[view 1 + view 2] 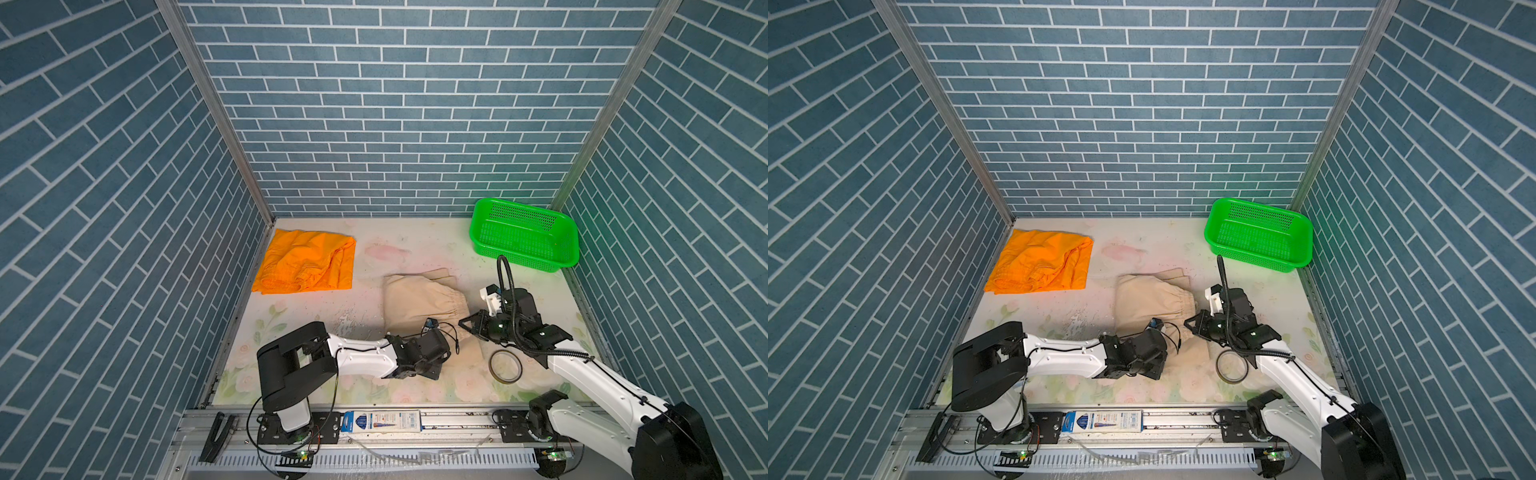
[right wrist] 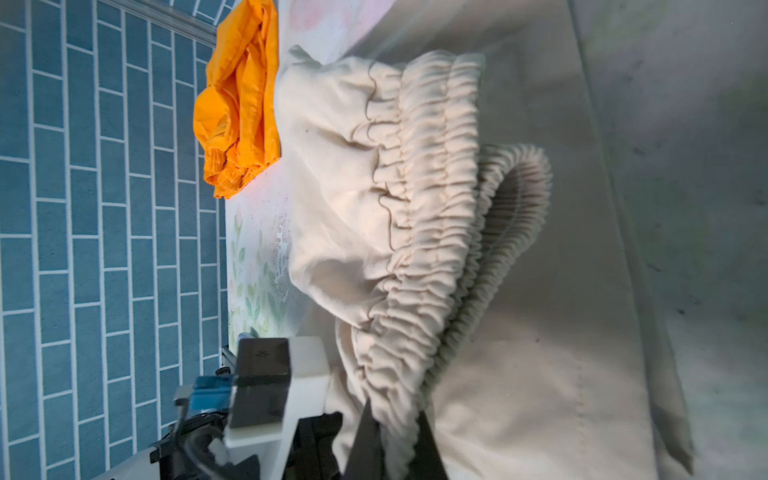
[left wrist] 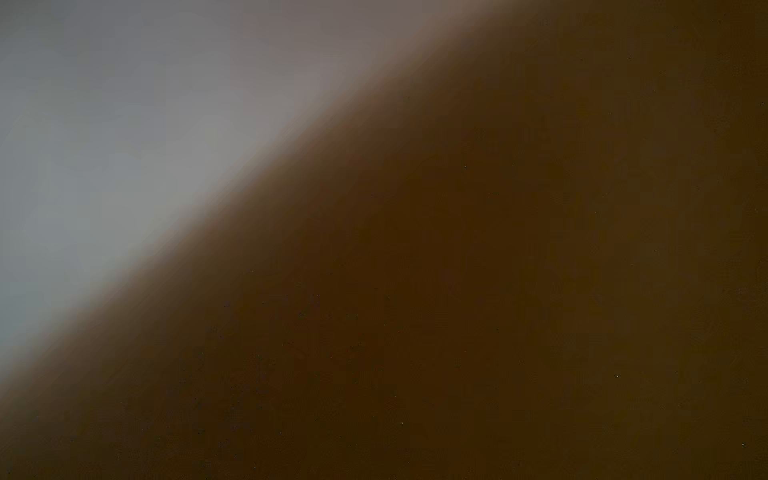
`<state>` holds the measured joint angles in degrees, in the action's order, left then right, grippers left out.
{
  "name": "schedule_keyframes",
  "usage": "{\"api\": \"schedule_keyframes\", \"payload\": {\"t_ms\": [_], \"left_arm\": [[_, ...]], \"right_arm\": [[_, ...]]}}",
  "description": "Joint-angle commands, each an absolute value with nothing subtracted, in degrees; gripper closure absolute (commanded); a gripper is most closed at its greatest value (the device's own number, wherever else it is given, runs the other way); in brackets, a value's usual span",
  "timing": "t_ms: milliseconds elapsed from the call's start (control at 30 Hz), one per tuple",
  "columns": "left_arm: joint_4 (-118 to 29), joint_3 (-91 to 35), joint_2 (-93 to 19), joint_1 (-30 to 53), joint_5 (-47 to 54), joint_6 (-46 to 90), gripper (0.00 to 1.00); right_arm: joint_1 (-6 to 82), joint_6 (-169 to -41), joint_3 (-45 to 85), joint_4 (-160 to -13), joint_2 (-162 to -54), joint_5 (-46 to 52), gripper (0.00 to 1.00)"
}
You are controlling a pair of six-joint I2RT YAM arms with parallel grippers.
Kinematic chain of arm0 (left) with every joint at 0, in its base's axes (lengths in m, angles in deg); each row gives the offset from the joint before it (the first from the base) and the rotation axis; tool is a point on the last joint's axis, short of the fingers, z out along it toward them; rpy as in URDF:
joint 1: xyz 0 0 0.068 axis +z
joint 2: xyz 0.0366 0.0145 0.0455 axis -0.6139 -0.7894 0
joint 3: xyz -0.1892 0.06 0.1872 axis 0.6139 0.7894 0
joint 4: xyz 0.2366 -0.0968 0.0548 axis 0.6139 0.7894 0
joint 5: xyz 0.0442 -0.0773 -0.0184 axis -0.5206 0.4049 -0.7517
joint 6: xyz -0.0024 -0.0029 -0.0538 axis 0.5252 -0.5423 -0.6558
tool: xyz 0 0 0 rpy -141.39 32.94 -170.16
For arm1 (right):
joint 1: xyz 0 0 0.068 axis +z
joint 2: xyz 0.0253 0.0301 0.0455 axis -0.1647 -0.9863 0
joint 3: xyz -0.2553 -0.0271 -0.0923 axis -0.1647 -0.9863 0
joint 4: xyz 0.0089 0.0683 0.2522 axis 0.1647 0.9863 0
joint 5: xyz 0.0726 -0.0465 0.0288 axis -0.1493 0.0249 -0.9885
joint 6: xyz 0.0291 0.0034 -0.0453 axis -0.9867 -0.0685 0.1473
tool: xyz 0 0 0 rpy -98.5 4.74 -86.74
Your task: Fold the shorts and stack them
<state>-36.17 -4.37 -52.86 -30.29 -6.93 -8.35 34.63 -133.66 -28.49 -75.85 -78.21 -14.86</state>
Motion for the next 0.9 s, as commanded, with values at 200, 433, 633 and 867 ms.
{"api": "schedule_keyframes", "payload": {"t_ms": [200,433,633,867], "left_arm": [[-30.92,-2.03,-53.05,-30.11,-7.98,-8.89,1.0],[-19.81,-7.96,-49.2,-30.89,-6.86,-7.0,0.75],[-11.76,-11.57,-40.83,-31.09,-6.14,-7.07,0.52],[0.49,-16.77,-30.54,-28.37,-10.75,-5.57,0.09]], "right_arm": [[32.16,-129.51,-31.54,-76.57,-86.71,-14.9,0.96],[32.16,-122.91,-23.01,-60.36,-82.89,-6.68,0.59],[32.23,-113.96,-15.03,-54.74,-83.96,-4.87,0.53],[35.41,-105.63,-9.54,-57.55,-90.87,-9.21,0.51]]}}
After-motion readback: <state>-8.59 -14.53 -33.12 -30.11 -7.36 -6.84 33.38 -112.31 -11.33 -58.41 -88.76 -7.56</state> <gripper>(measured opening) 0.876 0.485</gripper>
